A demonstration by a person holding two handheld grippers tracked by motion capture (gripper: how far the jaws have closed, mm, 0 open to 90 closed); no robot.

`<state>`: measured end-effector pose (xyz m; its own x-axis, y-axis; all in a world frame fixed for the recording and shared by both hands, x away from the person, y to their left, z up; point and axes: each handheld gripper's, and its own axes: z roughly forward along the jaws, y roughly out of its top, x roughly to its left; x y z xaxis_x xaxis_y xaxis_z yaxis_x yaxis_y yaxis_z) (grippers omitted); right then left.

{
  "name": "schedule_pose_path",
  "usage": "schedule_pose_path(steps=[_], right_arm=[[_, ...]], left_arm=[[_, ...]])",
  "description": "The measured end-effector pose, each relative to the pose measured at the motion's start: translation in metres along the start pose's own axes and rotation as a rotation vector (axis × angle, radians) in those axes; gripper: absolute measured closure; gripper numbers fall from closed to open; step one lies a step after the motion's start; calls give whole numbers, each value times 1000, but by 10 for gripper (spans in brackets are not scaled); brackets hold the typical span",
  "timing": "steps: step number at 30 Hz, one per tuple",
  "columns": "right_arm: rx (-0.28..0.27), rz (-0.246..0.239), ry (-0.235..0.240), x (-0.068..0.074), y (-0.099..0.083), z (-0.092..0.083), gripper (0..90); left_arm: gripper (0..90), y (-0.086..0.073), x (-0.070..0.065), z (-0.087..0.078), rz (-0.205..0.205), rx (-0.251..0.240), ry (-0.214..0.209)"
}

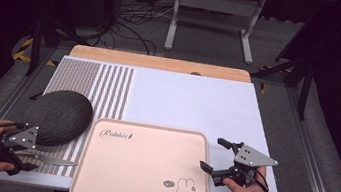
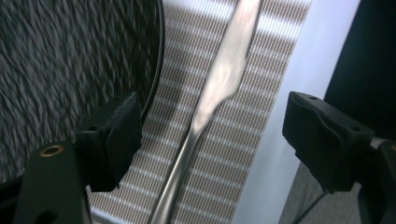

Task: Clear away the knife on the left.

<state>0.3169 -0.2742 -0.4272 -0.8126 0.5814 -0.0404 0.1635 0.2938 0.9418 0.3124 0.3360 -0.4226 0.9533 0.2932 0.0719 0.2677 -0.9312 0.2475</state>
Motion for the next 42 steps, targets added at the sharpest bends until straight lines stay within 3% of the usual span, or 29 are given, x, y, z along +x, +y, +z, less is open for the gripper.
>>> schedule_pose_path(steps=[12,18,25,28,32,42], right_arm=[[5,-6,7,1,0,0,46],[12,-7,19,1,-1,1,45],[-6,2,27,1,0,-1,48],[-2,-1,34,2,-1,-1,49],[6,-10,43,4,-1,1,52],[10,-7,48,4,-2,1,52]], left_arm=[[413,-2,14,13,76,166,-41],[538,6,20,17,163,245,-67],[621,12,20,20,225,282,-97],[708,14,19,20,279,301,-88],[791,18,20,21,300,326,-104],[797,19,17,22,334,337,-88]])
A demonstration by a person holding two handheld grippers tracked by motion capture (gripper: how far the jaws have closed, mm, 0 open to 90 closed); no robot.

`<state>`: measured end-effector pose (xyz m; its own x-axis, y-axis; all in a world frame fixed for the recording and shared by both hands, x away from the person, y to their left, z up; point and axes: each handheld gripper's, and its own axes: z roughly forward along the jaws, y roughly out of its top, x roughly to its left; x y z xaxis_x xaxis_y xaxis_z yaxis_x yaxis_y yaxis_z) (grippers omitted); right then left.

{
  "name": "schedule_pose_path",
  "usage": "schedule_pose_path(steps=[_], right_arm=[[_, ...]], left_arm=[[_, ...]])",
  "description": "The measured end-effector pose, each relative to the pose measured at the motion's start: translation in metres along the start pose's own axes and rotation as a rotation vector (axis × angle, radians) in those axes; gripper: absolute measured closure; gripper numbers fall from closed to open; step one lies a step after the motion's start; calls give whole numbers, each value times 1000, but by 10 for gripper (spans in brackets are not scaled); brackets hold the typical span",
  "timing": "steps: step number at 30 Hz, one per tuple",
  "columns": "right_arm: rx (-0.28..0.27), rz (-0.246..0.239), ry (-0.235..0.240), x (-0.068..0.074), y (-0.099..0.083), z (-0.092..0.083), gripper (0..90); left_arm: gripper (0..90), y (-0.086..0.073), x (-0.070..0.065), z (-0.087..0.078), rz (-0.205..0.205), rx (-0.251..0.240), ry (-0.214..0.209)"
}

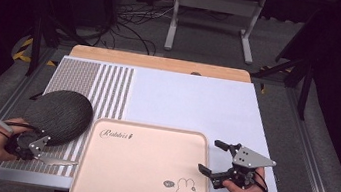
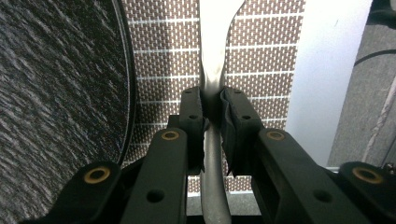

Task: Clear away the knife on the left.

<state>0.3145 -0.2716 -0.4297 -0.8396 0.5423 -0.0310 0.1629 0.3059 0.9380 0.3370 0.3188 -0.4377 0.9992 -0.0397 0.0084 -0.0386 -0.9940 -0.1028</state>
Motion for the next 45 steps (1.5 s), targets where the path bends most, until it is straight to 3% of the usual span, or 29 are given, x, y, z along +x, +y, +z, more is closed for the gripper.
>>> schedule_pose_path(steps=[8,19,20,28,31,32,33,37,40,41,45], right_arm=[[-3,1,-2,0,1,0,53],[-6,0,-3,-1,1,-1,53],[-7,0,-4,-1,1,-1,53],[-7,1,-10,-2,1,-2,52],[-8,1,-13,-3,1,-3,52],[-8,0,-15,-3,1,-3,52],[-8,0,-15,-3,1,-3,52],[-4,1,-20,-5,1,-4,51],[-2,4,-24,-6,1,-4,51],[-2,4,-24,-6,1,-4,51],[-2,18,-38,-8,0,-6,51]], left_arm=[[800,-1,0,-1,-15,0,2],[802,-12,-2,-9,-110,-47,-1],[802,-14,-1,-14,-136,-86,-10],[802,-14,0,-43,-287,-199,-38],[802,-14,2,-48,-369,-265,-106],[802,-13,3,-49,-395,-276,-118],[802,-13,3,-49,-395,-276,-118],[803,-10,6,-53,-506,-288,-130],[803,-10,6,-60,-592,-333,-144],[803,-10,6,-60,-592,-333,-144],[803,-4,3,-71,-671,-380,-155]])
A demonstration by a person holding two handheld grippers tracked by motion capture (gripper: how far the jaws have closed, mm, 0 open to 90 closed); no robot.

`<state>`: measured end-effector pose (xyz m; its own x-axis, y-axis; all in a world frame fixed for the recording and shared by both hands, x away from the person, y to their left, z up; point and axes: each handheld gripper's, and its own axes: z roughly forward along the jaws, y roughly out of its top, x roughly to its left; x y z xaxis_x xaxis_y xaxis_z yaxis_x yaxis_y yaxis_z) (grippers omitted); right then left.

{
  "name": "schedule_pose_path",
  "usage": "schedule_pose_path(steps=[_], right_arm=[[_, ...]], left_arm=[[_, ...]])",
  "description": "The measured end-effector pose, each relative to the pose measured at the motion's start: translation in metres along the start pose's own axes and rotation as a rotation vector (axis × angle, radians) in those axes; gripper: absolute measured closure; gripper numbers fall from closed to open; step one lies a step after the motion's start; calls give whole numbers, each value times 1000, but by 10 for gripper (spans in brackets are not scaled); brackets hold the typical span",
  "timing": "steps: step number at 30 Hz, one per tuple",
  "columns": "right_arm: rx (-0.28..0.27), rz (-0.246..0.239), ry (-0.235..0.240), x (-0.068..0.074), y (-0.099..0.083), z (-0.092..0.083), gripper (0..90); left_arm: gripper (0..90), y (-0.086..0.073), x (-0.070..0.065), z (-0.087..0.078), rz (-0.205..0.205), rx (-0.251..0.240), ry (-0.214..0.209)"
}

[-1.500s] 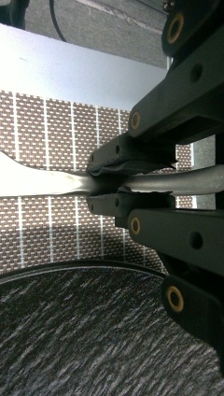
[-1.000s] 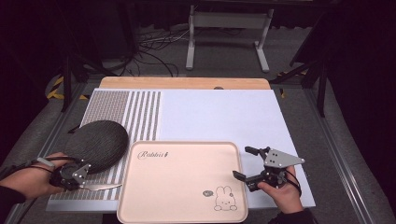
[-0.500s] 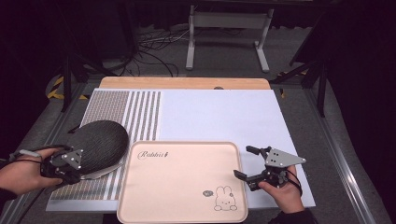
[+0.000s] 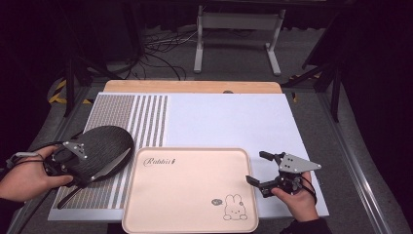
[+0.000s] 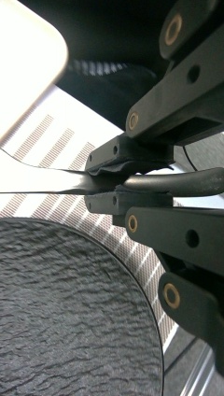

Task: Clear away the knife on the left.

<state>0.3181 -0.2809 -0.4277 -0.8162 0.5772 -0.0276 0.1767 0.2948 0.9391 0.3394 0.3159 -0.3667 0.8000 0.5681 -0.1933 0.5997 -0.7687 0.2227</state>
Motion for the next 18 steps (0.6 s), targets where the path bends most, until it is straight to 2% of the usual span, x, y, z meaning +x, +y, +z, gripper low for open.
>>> schedule_pose_path(steps=[2,5,10,13,16,18], right_arm=[[4,2,-9,0,0,-1,51],[3,6,-16,-1,0,-3,52],[0,12,-16,-2,-1,-5,52],[1,11,-17,-2,-1,-5,52],[1,9,-15,-2,-1,-6,53],[-2,8,-14,-2,0,-7,54]], left_arm=[[803,3,-4,-2,-43,-21,-19],[803,8,-8,-3,-49,-46,-59],[803,17,-17,-4,-74,-58,-65],[802,23,-24,-3,-101,-71,-92],[803,29,-29,2,-95,-43,-95],[803,32,-31,5,-95,-47,-96]])
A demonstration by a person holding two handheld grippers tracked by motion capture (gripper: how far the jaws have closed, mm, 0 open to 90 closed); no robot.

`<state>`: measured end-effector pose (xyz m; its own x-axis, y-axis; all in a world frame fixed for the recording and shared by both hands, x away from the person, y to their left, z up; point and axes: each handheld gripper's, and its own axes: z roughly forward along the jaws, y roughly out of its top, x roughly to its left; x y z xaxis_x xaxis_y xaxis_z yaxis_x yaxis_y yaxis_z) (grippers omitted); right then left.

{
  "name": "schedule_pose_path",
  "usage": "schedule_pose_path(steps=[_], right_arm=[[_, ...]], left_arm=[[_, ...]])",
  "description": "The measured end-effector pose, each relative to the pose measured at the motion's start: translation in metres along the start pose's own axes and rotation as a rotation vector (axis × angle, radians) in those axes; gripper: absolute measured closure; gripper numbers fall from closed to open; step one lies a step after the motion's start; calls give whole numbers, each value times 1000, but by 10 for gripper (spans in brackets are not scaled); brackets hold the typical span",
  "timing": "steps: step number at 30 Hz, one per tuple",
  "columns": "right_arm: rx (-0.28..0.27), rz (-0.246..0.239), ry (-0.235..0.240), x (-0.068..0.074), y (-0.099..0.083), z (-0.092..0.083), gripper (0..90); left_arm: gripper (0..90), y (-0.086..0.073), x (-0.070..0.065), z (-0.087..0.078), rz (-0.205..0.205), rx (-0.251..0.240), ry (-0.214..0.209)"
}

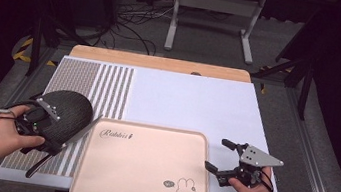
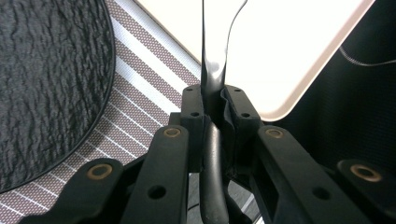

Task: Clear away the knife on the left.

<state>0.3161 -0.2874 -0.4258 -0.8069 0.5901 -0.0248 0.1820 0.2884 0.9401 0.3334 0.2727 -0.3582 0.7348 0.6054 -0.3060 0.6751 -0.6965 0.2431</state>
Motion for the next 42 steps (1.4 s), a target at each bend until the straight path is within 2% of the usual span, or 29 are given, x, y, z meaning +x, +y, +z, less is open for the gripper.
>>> schedule_pose_path(steps=[8,17,30,42], right_arm=[[-2,-1,-3,0,0,-2,53],[-9,-2,2,2,1,-2,53],[-8,-1,11,4,2,1,51],[-6,-2,13,4,1,0,51]], left_arm=[[802,8,-5,9,-26,-33,-22],[802,24,-19,35,-11,-53,-82],[803,40,-33,63,-7,-32,-127],[802,55,-38,84,10,-6,-158]])
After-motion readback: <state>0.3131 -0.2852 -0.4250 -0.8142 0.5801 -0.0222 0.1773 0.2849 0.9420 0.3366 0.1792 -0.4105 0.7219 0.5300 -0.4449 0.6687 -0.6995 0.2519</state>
